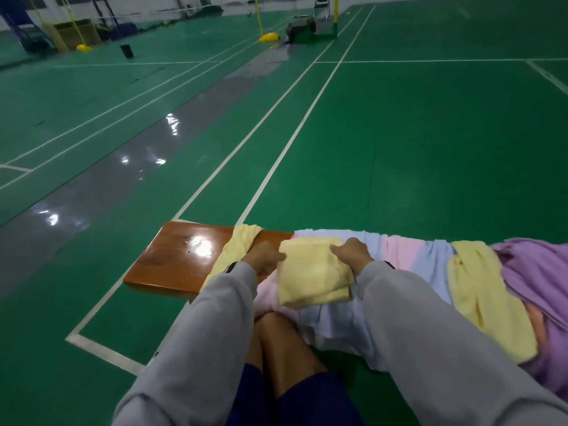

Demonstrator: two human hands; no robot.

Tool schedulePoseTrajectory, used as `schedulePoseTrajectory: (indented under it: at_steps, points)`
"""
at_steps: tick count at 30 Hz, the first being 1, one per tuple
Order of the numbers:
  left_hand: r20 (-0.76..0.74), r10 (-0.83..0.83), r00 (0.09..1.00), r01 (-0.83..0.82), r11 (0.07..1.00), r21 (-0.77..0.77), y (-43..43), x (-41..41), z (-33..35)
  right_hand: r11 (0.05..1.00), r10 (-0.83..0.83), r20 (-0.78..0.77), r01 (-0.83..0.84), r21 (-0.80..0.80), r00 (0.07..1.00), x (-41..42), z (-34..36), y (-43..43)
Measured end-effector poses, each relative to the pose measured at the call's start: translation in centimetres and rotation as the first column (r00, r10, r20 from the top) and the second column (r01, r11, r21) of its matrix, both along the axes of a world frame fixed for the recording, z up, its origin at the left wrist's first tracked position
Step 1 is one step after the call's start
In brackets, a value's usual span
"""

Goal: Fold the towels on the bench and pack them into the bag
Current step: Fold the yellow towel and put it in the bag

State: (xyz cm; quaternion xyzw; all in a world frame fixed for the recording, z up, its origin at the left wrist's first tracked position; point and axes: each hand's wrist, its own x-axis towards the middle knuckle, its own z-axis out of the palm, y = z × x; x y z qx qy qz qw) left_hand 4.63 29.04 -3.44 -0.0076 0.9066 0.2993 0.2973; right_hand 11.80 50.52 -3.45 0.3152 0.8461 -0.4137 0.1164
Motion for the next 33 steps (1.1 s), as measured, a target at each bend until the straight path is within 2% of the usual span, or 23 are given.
schedulePoseTrajectory:
  at_steps: [2, 4, 6, 8, 12, 14, 16, 17, 20, 23, 26, 29, 31, 33]
  points:
    - [0.149, 0.096, 0.984, -0.102, 0.994, 0.029, -0.7, 0.0, -1.2, 0.999, 0.038, 0.011, -0.039, 0.023, 0.999, 0.4, -0.1, -0.2]
    - [0.270, 0.142, 0.952, -0.172, 0.981, 0.089, -0.7, 0.5, -1.9, 0.994, 0.038, 0.057, -0.032, -0.101, 0.998, 0.1, -0.4, -0.5]
    - [0.204, 0.150, 0.967, -0.180, 0.974, 0.138, -0.4, 0.6, -2.5, 0.959, 0.029, 0.137, 0.011, -0.283, 0.990, 0.0, 0.4, -1.2]
    - [0.119, 0.191, 0.974, -0.211, 0.959, 0.188, 0.2, 0.3, -2.8, 0.953, 0.053, 0.190, 0.007, -0.303, 0.980, -0.5, 0.8, -1.5]
    - [0.059, 0.213, 0.975, -0.221, 0.928, 0.300, 0.6, -0.1, -2.8, 0.956, 0.066, 0.343, 0.039, -0.290, 0.937, -1.0, 1.0, -1.7]
    - [0.045, 0.236, 0.971, -0.238, 0.924, 0.300, 0.4, 0.0, -3.1, 0.955, -0.003, 0.327, 0.100, -0.281, 0.945, -0.9, 0.4, -1.4]
    - [0.180, 0.241, 0.954, -0.288, 0.903, 0.317, 0.2, 0.7, -3.1, 0.986, 0.076, 0.314, -0.024, -0.164, 0.946, -0.2, 0.3, -1.3]
    - [0.281, 0.226, 0.933, -0.316, 0.886, 0.338, 0.1, 1.0, -3.2, 0.989, 0.071, 0.307, -0.027, -0.145, 0.949, 0.1, 0.3, -1.5]
    - [0.418, 0.149, 0.896, -0.326, 0.860, 0.393, -0.3, 1.8, -2.9, 0.935, 0.000, 0.203, 0.072, -0.348, 0.979, 0.7, 0.0, -1.8]
    - [0.425, 0.126, 0.897, -0.327, 0.834, 0.445, -0.3, 1.5, -1.9, 0.883, -0.087, 0.170, 0.154, -0.443, 0.982, 0.8, 0.8, -1.8]
    - [0.395, 0.187, 0.899, -0.402, 0.709, 0.579, -0.7, 0.9, 0.6, 0.859, -0.075, 0.085, 0.108, -0.501, 0.994, -1.1, 3.4, -2.8]
    - [0.417, 0.254, 0.873, -0.482, 0.583, 0.654, -3.2, -0.8, 2.8, 0.815, 0.030, 0.126, 0.048, -0.577, 0.992, -4.2, 5.6, -4.8]
    - [0.438, 0.274, 0.856, -0.512, 0.569, 0.644, -5.9, -2.1, 3.1, 0.803, 0.103, 0.128, -0.006, -0.596, 0.986, -5.9, 5.9, -6.8]
    - [0.431, 0.280, 0.858, -0.507, 0.601, 0.618, -9.2, -3.0, 2.8, 0.779, 0.176, 0.152, -0.043, -0.625, 0.972, -7.2, 5.4, -9.3]
